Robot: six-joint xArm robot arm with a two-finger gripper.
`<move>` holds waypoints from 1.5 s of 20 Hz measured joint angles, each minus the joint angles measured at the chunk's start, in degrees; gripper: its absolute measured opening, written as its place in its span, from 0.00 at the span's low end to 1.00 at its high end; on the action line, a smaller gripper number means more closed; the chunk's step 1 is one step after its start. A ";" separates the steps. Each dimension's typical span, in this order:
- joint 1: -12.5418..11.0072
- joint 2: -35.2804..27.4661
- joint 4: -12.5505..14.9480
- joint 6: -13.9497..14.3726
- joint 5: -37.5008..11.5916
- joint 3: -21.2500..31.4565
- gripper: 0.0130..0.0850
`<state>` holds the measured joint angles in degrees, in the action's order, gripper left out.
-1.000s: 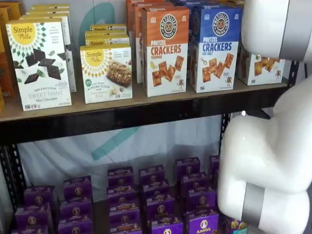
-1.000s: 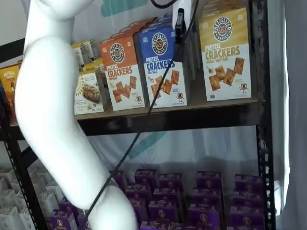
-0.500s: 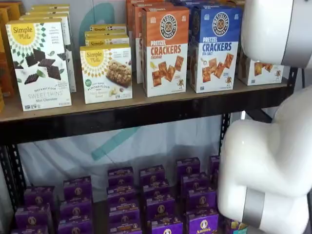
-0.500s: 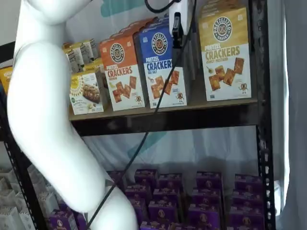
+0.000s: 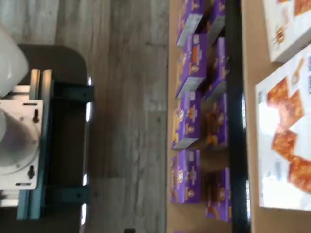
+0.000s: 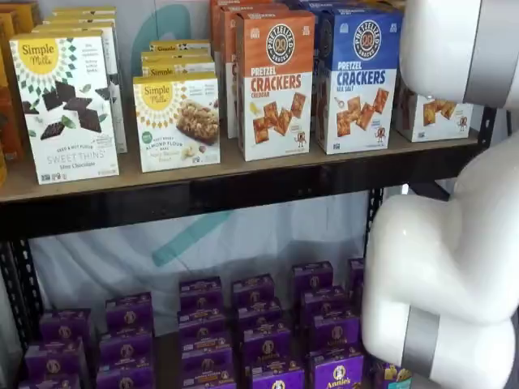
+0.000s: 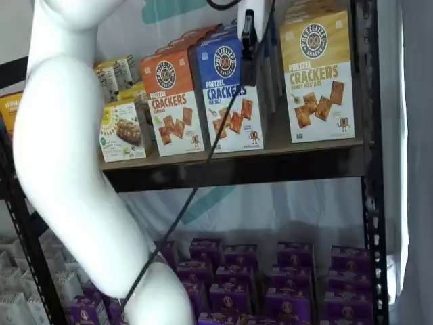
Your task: Retrieve the yellow and white box located on the top shelf, the sixth one from the left
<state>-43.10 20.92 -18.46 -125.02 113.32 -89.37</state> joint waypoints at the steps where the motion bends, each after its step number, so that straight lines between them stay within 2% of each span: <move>1: -0.69 -0.09 -1.45 0.07 -0.14 -0.21 1.00; 7: -4.37 0.84 -10.32 0.50 -4.62 0.91 1.00; 13: -5.82 -0.73 -14.72 0.98 -7.53 -0.89 1.00; 16: -5.80 -1.86 -15.51 1.19 -8.79 -2.22 1.00; 30: -3.12 -6.66 -14.19 0.91 -15.17 -5.01 1.00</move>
<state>-46.22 14.26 -32.65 -124.11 98.15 -94.38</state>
